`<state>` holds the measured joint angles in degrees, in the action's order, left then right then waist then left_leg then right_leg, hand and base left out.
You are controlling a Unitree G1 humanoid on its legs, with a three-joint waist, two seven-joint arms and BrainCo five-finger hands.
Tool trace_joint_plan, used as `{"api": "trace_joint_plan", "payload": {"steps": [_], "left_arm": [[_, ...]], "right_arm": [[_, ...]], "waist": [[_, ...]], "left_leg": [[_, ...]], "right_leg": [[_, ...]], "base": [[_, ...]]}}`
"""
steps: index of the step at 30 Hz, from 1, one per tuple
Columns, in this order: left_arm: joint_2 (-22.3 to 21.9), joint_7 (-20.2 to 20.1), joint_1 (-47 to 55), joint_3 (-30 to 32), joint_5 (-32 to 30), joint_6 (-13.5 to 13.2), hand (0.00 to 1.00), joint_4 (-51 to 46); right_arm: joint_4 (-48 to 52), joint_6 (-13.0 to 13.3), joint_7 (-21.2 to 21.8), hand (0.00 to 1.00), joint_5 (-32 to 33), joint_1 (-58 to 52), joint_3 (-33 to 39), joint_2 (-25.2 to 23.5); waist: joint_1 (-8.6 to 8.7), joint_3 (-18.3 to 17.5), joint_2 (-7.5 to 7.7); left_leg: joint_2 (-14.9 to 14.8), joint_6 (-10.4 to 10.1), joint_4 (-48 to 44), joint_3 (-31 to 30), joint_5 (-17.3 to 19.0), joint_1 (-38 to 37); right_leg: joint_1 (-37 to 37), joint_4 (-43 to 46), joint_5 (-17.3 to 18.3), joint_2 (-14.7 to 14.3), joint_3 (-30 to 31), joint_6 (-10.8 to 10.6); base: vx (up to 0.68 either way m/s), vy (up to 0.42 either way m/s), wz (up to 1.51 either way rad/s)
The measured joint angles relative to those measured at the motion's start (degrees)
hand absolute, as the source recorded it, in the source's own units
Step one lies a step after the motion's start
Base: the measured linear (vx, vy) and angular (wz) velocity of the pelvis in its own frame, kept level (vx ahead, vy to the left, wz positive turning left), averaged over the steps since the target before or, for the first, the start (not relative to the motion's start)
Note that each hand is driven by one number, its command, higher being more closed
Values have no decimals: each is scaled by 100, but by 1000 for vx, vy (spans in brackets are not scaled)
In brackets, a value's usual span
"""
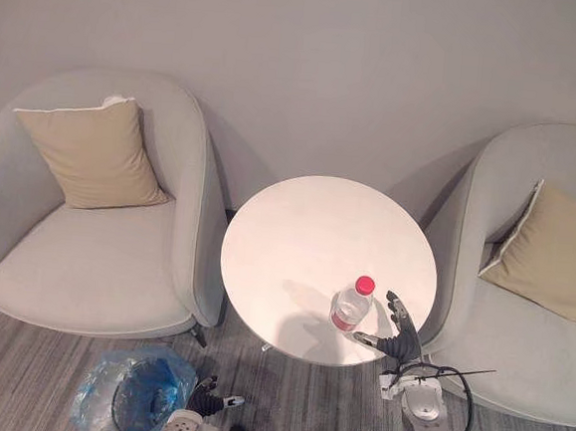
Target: Gather rubbish on tea table into small bin, then transfer packed bag to large trash can.
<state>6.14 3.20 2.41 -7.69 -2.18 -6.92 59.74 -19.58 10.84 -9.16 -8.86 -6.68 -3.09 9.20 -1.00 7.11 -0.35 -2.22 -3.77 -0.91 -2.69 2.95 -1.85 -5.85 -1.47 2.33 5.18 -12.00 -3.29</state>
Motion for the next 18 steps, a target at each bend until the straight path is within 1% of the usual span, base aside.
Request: {"api": "trace_joint_plan", "payload": {"steps": [2,4,10,11,15,18], "left_arm": [[-6,5,0,0,0,-3,0,-70],[-4,3,-2,0,2,-8,0,-98],[4,8,-23,2,9,-16,0,-274],[5,6,-23,3,9,-16,0,-285],[3,5,-38,4,10,-22,0,-315],[-1,5,-56,3,10,-27,0,-323]], "right_arm": [[-36,-6,-42,0,2,84,-21,0],[-112,-3,-71,0,13,193,-26,0],[-419,-28,-97,0,107,618,-67,12],[-419,-28,-98,100,117,687,-67,12],[-434,-29,-108,100,220,889,-176,51],[-507,-34,-121,100,221,1073,-235,50]], "waist": [[-45,83,-22],[-48,114,-25],[-139,283,-36],[-140,290,-39],[-213,295,-39],[-226,342,-55]], "left_leg": [[0,-10,-2,-49,-7,3],[2,-20,-11,-116,-21,83],[23,-25,-17,-223,-60,231],[32,-24,-30,-253,-60,284],[40,-23,-42,-276,-61,357],[67,-20,-53,-313,-59,357]], "right_leg": [[70,140,82,12,-35,3],[138,192,113,19,-91,-1],[203,229,124,32,-204,-9],[232,229,125,38,-234,-10],[287,242,125,45,-254,-10],[294,313,186,75,-274,-13]], "base": [[-49,-9,11],[-27,-5,15],[5,1,11],[14,15,10],[13,12,5],[-2,12,6]]}}
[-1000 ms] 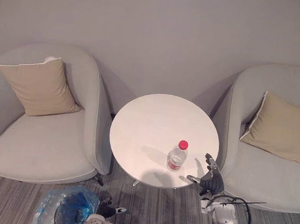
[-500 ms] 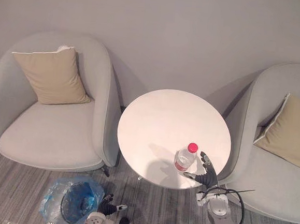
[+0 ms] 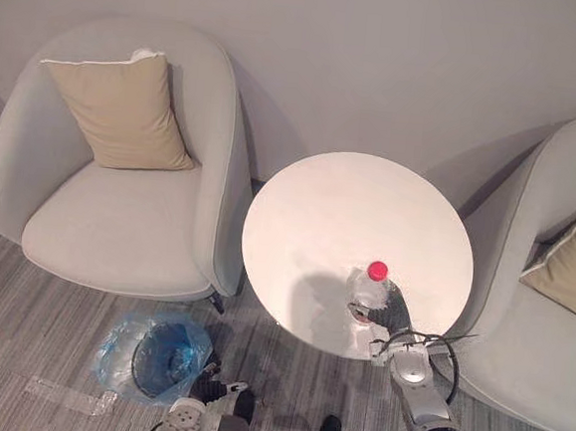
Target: Gather rubbish on tea table into small bin, then transfer packed bag to large trash can.
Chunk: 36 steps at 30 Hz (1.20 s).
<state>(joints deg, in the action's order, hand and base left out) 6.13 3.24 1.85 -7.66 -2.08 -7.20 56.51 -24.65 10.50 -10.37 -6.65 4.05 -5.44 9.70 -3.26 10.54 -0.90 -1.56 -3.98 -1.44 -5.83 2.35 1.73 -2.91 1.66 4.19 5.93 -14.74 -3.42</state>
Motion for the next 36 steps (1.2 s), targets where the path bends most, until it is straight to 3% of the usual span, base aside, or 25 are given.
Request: {"api": "trace_joint_plan", "payload": {"steps": [8,17,22,27,32,36], "left_arm": [[-10,-2,-7,1,-10,7,0,-10],[-18,-16,-6,0,-81,36,0,9],[-15,-25,-4,-25,-115,37,0,46],[18,-13,-4,-29,-114,33,0,76],[-60,-5,2,-35,-118,30,0,146],[-192,20,-28,-51,-119,8,0,56]], "right_arm": [[28,-1,41,100,49,-28,-56,-9],[1450,52,350,100,52,-801,-38,-60],[2077,74,427,100,-21,-1212,-48,-75],[2413,97,356,100,-288,-1374,-42,-76],[2449,117,316,100,-469,-1382,-202,-59],[2582,119,254,100,-486,-1216,-559,115]], "waist": [[-6,6,-9],[29,-8,-6],[106,-15,-1],[164,-70,48],[152,-140,-129],[99,-26,-416]], "left_leg": [[12,1,-22,-50,3,11],[-15,21,-10,239,50,-222],[105,76,-217,325,149,-282],[233,63,-398,-4,119,-72],[229,-1,-374,-380,-88,251],[229,-19,-192,-523,-758,736]], "right_leg": [[-14,17,22,13,-18,0],[-22,129,30,21,317,-14],[286,1018,429,199,599,-116],[338,1218,667,233,1051,-186],[415,1211,657,209,745,-162],[704,1271,625,188,306,17]], "base": [[-5,5,4],[-23,18,-18],[-51,30,-10],[-50,4,32],[-66,-51,44],[-86,-48,76]]}}
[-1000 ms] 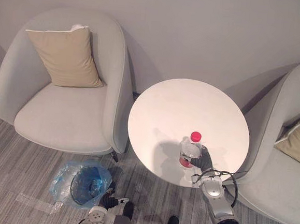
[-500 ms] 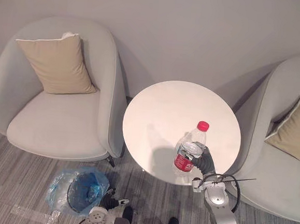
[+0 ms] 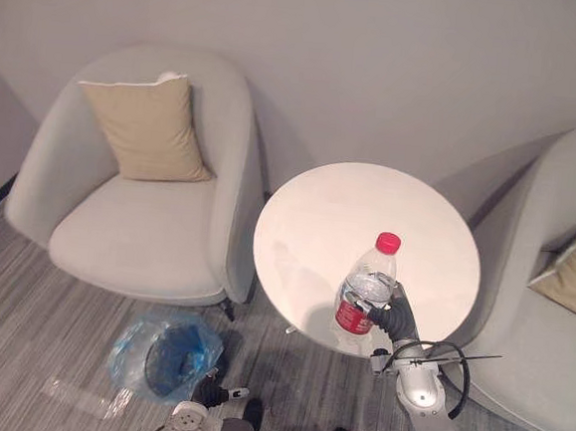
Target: Gather rubbish on tea table into small bin, then transfer packed bag to large trash can.
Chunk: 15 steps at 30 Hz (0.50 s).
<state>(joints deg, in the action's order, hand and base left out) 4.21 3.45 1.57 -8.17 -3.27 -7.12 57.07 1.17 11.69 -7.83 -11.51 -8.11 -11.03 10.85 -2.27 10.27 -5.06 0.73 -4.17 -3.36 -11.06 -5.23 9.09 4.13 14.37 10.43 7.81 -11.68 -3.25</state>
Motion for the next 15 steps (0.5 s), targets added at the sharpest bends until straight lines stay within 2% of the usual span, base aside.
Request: {"api": "trace_joint_plan", "payload": {"steps": [1,2,3,4,5,6,8,9,10,12,15], "left_arm": [[-21,1,1,-51,-8,-1,0,-45],[-15,15,1,-105,-76,3,0,-65],[-32,12,-17,-143,-133,4,0,-78],[-30,9,-45,-186,-204,10,0,-77],[-35,13,-33,-221,-313,14,0,-71],[-45,18,-9,-257,-365,14,0,-70],[-64,28,-31,-346,-458,36,0,-54],[-78,29,-30,-481,-518,38,0,-61],[-101,30,-32,-524,-572,39,0,-71],[-38,33,-100,-535,-595,30,0,-79],[43,38,-95,-538,-686,24,0,-48]], "right_arm": [[-9,-1,-5,100,-40,55,-43,8],[-38,-2,-10,100,-167,132,-93,-1],[-56,2,-22,100,-209,209,-117,6],[-60,-1,-53,100,-209,230,-105,4],[-60,-1,-120,100,-208,259,-78,19],[-63,0,-179,100,-206,301,-36,28],[-69,-2,-305,100,-202,401,29,35],[-83,-12,-376,100,-197,444,122,36],[-115,-36,-411,100,-196,493,200,39],[-476,-117,-443,100,-200,690,310,-56],[-642,-124,-440,100,-202,726,278,-291]], "waist": [[5,13,-25],[13,23,-3],[11,25,-11],[19,28,0],[101,32,12],[169,27,17],[303,6,15],[352,0,6],[355,-31,-46],[238,-19,142],[217,-81,262]], "left_leg": [[48,26,57,95,-236,94],[64,50,456,198,-636,65],[7,137,148,878,-387,145],[-15,303,-371,1415,49,190],[-100,457,-848,1983,516,103],[-291,410,-1095,2500,808,-39],[-649,399,-1265,3205,1093,-120],[-858,293,-1206,3602,1166,-146],[-895,194,-1016,3756,1230,-206],[-588,269,-696,3606,1137,-229],[-324,312,-673,3376,1112,-237]], "right_leg": [[3,-54,-30,1,-43,42],[-4,-194,-152,123,-239,162],[-15,-283,-216,221,-604,168],[-29,-245,-220,329,-797,163],[-111,-264,-264,435,-1061,132],[-135,-268,-310,529,-1302,112],[-91,-257,-384,673,-1763,42],[-84,-255,-451,726,-2030,-52],[-75,-267,-504,740,-2163,-130],[-221,-546,-771,810,-2212,-243],[-502,-910,-896,833,-1973,-263]], "base": [[-199,-51,96],[-234,9,106],[-231,20,110],[-176,21,118],[-130,2,120],[-118,36,117],[-86,155,134],[-65,194,142],[-44,236,113],[-48,298,82],[-19,211,64]]}}
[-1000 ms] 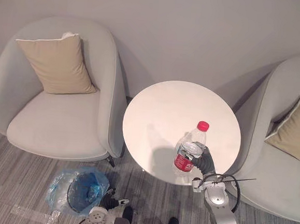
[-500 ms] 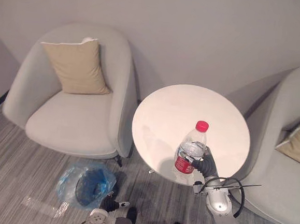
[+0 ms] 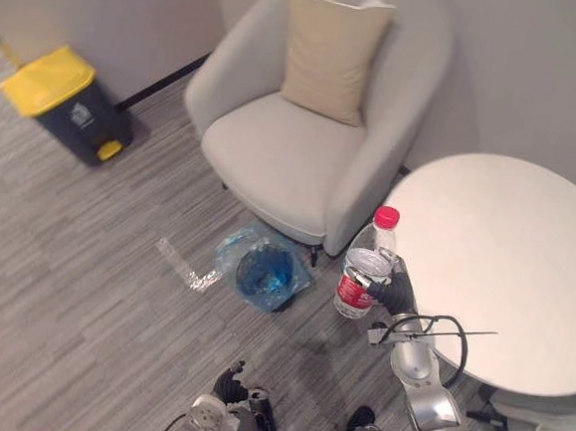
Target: Gather rubbish on tea table into small bin, then transfer packed bag to large trash can.
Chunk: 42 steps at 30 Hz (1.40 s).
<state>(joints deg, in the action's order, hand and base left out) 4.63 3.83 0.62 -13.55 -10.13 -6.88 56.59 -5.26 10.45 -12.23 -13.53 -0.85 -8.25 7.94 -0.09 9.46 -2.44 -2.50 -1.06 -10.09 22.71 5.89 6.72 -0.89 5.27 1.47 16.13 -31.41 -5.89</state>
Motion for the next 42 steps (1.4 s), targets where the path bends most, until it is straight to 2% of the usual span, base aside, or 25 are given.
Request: {"api": "trace_joint_plan", "payload": {"steps": [2,4,6,7,8,9,10,11,13,15,16,17,18,19,20,22,23,24,26,29,31,32,34,36,42], "left_arm": [[76,33,1,74,-20,3,0,10],[84,59,2,122,-38,3,0,14],[121,71,-9,126,-33,-9,0,-24],[143,97,6,123,-27,-7,0,-30],[168,103,22,126,-9,-3,0,-18],[200,107,34,143,34,0,0,-16],[202,114,38,178,98,2,0,-17],[222,151,7,318,256,14,0,-9],[242,199,-11,363,362,35,0,20],[231,217,-40,349,361,93,0,59],[249,212,-34,348,360,104,0,110],[247,198,-30,356,362,105,0,133],[233,204,-32,362,362,109,0,140],[146,216,20,365,367,104,0,136],[118,219,36,359,360,102,0,132],[106,200,31,365,363,106,0,81],[110,201,33,363,363,114,0,18],[113,200,42,364,361,111,0,-13],[108,192,46,361,360,106,0,-69],[99,141,40,359,357,101,0,-152],[42,106,91,333,388,91,0,-211],[88,125,39,344,353,103,0,-196],[208,87,4,292,342,104,0,-155],[216,98,3,293,340,104,0,-133],[252,110,4,309,274,104,0,-49]], "right_arm": [[-113,-23,44,100,-6,58,-66,-161],[-185,-29,50,100,-6,42,-114,-174],[-224,-34,67,100,-2,-19,-105,-182],[-222,-37,94,100,-1,-105,-100,-119],[-222,-38,110,100,0,-205,-97,-89],[-224,-40,109,100,1,-282,-74,-84],[-228,-54,111,100,0,-311,-69,-82],[-222,-68,141,100,-2,-305,-123,-97],[-254,-70,197,100,-3,-312,-128,-115],[-265,-88,218,100,-1,-416,-76,-69],[-259,-93,220,100,-1,-488,-65,-55],[-216,-93,229,100,2,-598,9,-63],[-221,-99,239,100,2,-665,87,-36],[-210,-158,255,100,3,-752,173,43],[-203,-176,260,100,3,-766,182,102],[-103,-192,259,100,5,-784,197,120],[18,-197,255,100,10,-817,219,118],[138,-195,239,100,13,-812,228,110],[235,-186,196,100,16,-694,265,115],[191,-194,136,100,14,-502,369,98],[171,-182,103,100,6,-489,376,138],[90,-221,90,100,8,-501,377,-1],[77,-203,137,100,3,-548,345,-161],[1,-206,186,100,2,-548,315,-179],[-343,-193,195,100,-184,-489,162,-160]], "waist": [[-40,5,1],[-38,35,22],[-25,126,103],[7,160,121],[74,190,153],[113,195,105],[115,220,107],[98,286,188],[110,340,195],[164,358,186],[241,354,184],[316,310,269],[327,305,196],[278,206,4],[192,167,-76],[205,168,-141],[198,175,-131],[182,210,-69],[158,245,-2],[128,289,26],[76,248,-152],[76,228,5],[102,218,107],[95,226,105],[84,227,114]], "left_leg": [[102,72,-15,-124,9,0],[108,220,-167,-213,143,11],[166,202,-413,-369,453,2],[219,249,-452,-517,521,-66],[252,280,-446,-677,533,-115],[252,299,-443,-822,546,-153],[241,310,-412,-903,552,-162],[204,336,-324,-1018,546,-209],[212,355,-267,-1242,531,-300],[253,270,-273,-1505,596,-451],[326,221,-310,-1702,652,-480],[408,172,-575,-1911,782,-430],[382,135,-886,-2082,989,-311],[219,70,-1146,-2178,1198,-263],[124,59,-1334,-2126,1220,-239],[-98,42,-2035,-1911,1209,-42],[-227,-78,-2560,-1765,1112,63],[-333,-153,-3053,-1586,1083,223],[-394,-162,-3111,-1420,1233,289],[-266,-222,-2145,-1621,1228,554],[-240,-268,-930,-2052,-15,553],[-88,-263,-1015,-1973,5,455],[35,-233,-890,-1875,21,426],[72,-102,-886,-1756,100,371],[4,-87,-603,-1369,109,115]], "right_leg": [[-57,89,-93,80,84,-27],[-3,532,27,195,103,29],[23,1150,360,374,337,359],[220,1788,385,477,810,520],[536,2458,317,489,1316,837],[772,2795,492,376,1641,876],[867,2857,695,233,1822,761],[1138,2819,1034,-173,2038,599],[1358,2525,1140,-619,2042,478],[1419,1985,1081,-958,2066,372],[1405,1714,976,-1023,2164,406],[1381,1475,739,-1004,2261,481],[1337,1600,669,-1010,2168,547],[1273,1616,833,-1117,1994,588],[1189,1615,923,-1163,1907,653],[902,1494,1007,-1302,1797,730],[651,1340,1013,-1371,1807,770],[349,1158,1022,-1386,1876,785],[35,1028,1022,-1345,2097,784],[-125,1074,1032,-1210,2429,757],[-144,1267,1158,-1300,2657,470],[-162,1269,1277,-1124,2815,325],[-108,1236,1225,-1001,3012,284],[-112,1220,1162,-950,3129,216],[-69,1072,1037,-949,3534,80]], "base": [[3,130,31],[-36,85,33],[-63,43,37],[-68,66,50],[-44,72,65],[58,47,60],[94,-5,50],[113,-26,36],[111,-41,44],[200,-82,78],[249,-124,124],[269,-176,127],[293,-190,105],[322,-173,53],[453,-200,36],[448,-170,24],[412,-77,4],[396,-58,-13],[301,-12,-33],[240,120,-51],[255,256,-58],[242,249,-36],[165,184,-16],[87,123,-20],[19,49,-38]]}}
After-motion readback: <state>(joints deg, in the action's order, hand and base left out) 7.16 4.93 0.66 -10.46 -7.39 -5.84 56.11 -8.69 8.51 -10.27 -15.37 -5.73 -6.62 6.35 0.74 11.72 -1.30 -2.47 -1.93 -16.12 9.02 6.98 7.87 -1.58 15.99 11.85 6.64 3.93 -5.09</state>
